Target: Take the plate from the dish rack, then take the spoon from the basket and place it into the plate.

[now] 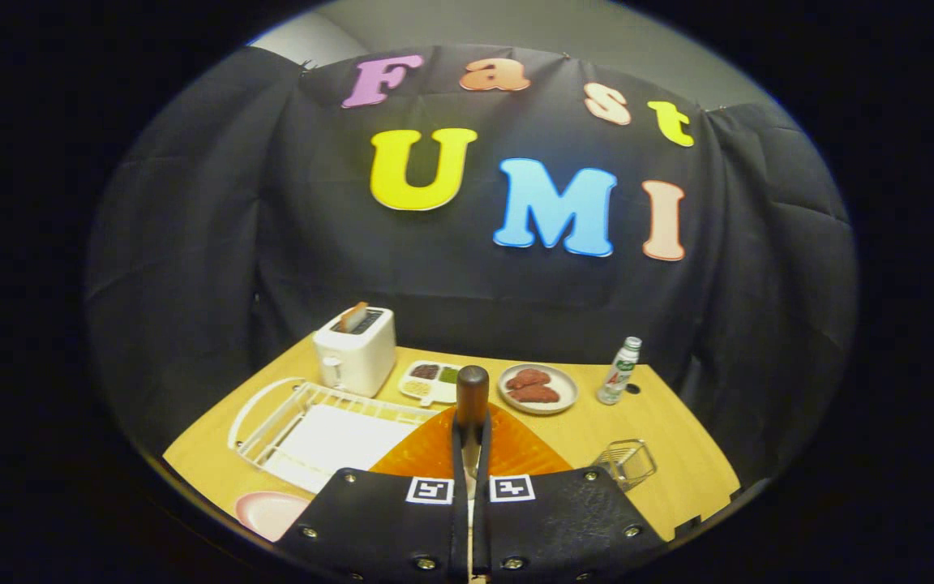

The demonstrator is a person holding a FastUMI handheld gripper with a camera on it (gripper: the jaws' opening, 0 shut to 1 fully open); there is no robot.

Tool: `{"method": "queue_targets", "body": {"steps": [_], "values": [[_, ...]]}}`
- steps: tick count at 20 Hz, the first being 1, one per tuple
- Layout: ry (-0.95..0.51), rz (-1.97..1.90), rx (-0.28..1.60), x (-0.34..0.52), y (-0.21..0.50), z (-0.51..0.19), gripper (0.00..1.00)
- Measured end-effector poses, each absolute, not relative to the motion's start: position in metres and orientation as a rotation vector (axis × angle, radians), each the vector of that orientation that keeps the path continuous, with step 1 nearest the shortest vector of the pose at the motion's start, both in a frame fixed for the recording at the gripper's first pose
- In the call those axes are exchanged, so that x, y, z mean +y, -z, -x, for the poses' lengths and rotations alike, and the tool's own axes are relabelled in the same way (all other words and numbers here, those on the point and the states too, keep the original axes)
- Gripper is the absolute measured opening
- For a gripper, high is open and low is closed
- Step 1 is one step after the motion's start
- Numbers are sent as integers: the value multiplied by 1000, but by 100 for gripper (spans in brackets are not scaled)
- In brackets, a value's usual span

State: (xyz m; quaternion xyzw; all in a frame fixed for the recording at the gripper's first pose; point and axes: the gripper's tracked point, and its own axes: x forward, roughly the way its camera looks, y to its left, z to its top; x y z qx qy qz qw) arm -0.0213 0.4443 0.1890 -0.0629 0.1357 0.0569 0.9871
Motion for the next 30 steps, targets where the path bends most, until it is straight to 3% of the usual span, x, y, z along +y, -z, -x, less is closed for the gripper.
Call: {"method": "queue_targets", "body": {"steps": [8,15,22,25,26,27,28,30], "values": [[-307,126,403,571,-108,78,2],[-407,51,529,623,-35,103,2],[-471,-9,533,636,-23,102,3],[-484,15,490,633,-34,101,16],[-465,32,463,625,-41,101,26],[-442,42,438,620,-46,99,29],[-416,47,421,614,-52,97,45],[-394,34,402,607,-59,97,54]]}}
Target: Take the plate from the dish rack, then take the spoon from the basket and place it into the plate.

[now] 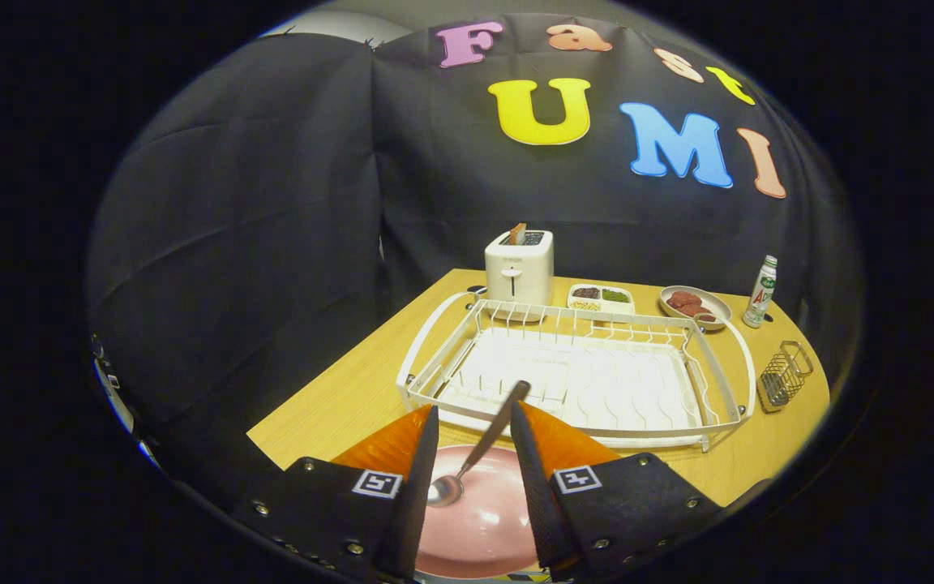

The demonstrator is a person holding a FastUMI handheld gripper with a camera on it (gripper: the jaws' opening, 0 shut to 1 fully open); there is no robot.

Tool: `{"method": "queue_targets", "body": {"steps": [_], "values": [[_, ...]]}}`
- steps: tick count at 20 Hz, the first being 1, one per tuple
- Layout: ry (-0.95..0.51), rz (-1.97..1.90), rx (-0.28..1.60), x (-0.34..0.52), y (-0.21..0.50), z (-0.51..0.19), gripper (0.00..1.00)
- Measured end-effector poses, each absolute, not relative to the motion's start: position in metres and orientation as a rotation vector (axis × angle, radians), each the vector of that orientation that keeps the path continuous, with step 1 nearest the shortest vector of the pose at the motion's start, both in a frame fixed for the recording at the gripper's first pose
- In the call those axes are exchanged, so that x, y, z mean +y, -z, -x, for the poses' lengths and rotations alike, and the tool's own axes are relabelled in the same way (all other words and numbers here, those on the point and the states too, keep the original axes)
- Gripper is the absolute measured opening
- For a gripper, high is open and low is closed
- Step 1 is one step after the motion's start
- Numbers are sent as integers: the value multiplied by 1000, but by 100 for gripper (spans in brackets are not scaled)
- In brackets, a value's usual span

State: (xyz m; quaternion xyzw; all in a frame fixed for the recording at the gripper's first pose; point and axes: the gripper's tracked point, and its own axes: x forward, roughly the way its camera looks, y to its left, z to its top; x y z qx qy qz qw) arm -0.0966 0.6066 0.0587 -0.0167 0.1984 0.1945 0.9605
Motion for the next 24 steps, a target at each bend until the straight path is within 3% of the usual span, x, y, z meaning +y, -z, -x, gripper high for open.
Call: {"method": "queue_targets", "body": {"steps": [13,24], "values": [[-371,11,345,581,-107,104,54],[-183,-77,96,455,-273,54,54]]}}
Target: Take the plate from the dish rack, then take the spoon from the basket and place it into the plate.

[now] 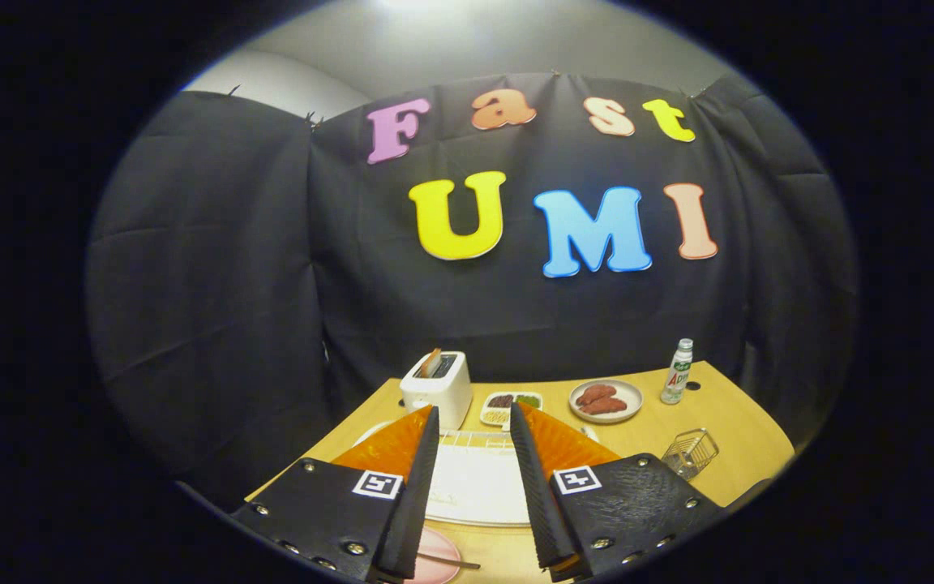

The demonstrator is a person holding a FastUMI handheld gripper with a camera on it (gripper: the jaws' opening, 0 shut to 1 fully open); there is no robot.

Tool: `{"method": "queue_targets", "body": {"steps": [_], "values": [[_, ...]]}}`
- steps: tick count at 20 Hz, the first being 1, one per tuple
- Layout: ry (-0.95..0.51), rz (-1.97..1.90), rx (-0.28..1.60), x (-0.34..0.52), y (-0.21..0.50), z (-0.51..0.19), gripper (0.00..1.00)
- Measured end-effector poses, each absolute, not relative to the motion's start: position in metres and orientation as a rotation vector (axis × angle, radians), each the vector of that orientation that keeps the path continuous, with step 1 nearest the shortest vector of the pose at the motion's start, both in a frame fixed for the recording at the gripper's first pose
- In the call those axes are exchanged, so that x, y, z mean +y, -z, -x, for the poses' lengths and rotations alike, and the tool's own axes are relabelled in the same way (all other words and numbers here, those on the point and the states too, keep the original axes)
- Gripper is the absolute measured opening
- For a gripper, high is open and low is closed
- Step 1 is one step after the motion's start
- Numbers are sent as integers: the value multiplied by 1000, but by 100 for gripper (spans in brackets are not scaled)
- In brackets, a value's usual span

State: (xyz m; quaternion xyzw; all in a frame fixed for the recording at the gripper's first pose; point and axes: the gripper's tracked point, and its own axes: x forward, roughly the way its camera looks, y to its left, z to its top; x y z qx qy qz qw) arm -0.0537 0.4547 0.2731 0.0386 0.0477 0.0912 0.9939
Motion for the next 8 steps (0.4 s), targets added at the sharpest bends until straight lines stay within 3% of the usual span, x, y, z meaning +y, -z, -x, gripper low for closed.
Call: {"method": "queue_targets", "body": {"steps": [8], "values": [[21,-103,-9,326,-339,9,53]]}}
